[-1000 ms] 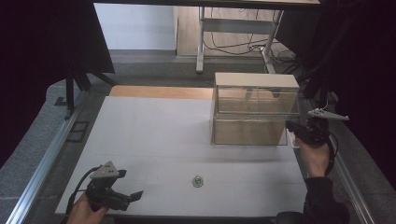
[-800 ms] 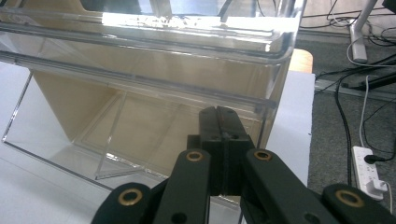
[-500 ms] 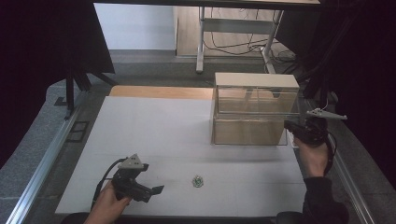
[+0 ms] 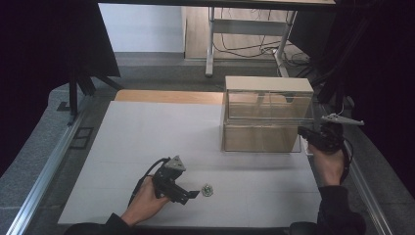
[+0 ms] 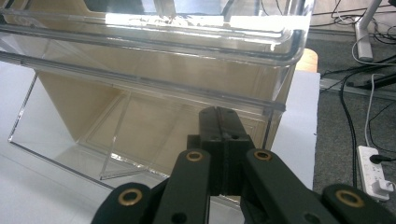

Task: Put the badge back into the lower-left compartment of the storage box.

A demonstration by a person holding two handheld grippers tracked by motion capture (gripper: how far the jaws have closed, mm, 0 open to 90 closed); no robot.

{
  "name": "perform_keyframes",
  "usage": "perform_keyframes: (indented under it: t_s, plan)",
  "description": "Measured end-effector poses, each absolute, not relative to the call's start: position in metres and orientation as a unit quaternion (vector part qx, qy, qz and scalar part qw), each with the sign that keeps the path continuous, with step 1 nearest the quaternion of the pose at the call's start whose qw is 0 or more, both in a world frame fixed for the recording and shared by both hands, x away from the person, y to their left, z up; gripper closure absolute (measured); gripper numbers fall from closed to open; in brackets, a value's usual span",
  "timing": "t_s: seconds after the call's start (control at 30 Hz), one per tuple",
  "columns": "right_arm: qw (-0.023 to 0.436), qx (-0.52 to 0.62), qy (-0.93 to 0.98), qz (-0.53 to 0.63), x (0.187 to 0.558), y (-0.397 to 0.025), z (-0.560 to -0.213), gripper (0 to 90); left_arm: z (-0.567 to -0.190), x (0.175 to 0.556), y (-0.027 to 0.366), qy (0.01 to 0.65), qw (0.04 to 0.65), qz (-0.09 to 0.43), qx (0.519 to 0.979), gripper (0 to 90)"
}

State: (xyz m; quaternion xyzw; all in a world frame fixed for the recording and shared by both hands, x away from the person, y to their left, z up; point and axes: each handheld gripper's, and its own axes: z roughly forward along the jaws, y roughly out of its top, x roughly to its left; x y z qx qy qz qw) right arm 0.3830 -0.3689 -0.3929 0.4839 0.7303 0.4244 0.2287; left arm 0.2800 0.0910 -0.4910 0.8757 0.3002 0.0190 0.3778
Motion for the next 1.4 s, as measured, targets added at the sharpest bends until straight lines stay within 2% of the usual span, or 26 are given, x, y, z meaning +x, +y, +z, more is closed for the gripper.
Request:
perform_keyframes:
  t_s: [0.27,0.63,0.73,0.77,0.8,0.87,0.9,0.93,1.03,1.3,1.33,1.37,1.4]
  plan:
    - [0.226,0.483,0.730,0.426,0.383,-0.370,-0.393,89.8,-0.502,0.299,0.065,0.279,0.372,0.003,0.885,0.0]
    - [0.225,0.482,0.731,0.427,0.383,-0.371,-0.393,89.8,-0.527,0.308,0.034,0.243,0.327,0.000,0.913,1.0]
    - [0.225,0.482,0.731,0.427,0.383,-0.371,-0.393,89.8,-0.530,0.306,0.031,0.236,0.313,0.018,0.920,8.0]
    - [0.225,0.482,0.731,0.428,0.383,-0.371,-0.393,89.8,-0.530,0.304,0.030,0.232,0.307,0.031,0.922,12.9]
    - [0.225,0.482,0.731,0.428,0.383,-0.371,-0.393,89.8,-0.528,0.302,0.031,0.227,0.301,0.045,0.925,12.9]
    - [0.225,0.483,0.731,0.427,0.383,-0.371,-0.393,89.8,-0.526,0.300,0.032,0.216,0.301,0.044,0.928,31.8]
    - [0.225,0.483,0.731,0.427,0.383,-0.371,-0.393,89.8,-0.525,0.299,0.031,0.211,0.299,0.046,0.930,31.8]
    - [0.224,0.483,0.731,0.427,0.383,-0.371,-0.393,89.8,-0.523,0.296,0.029,0.205,0.297,0.042,0.932,40.1]
    - [0.223,0.483,0.731,0.428,0.383,-0.371,-0.393,89.8,-0.522,0.294,0.028,0.198,0.295,0.038,0.934,52.2]
    - [0.223,0.483,0.731,0.427,0.383,-0.371,-0.393,89.8,-0.519,0.291,0.029,0.214,0.304,0.036,0.928,54.6]
    - [0.223,0.483,0.731,0.428,0.383,-0.371,-0.392,89.8,-0.516,0.293,0.031,0.215,0.317,0.019,0.924,69.9]
    - [0.223,0.483,0.731,0.428,0.383,-0.371,-0.392,89.8,-0.515,0.294,0.033,0.216,0.324,0.009,0.921,69.9]
    - [0.223,0.483,0.731,0.427,0.383,-0.371,-0.392,89.8,-0.513,0.294,0.033,0.215,0.326,0.007,0.921,75.5]
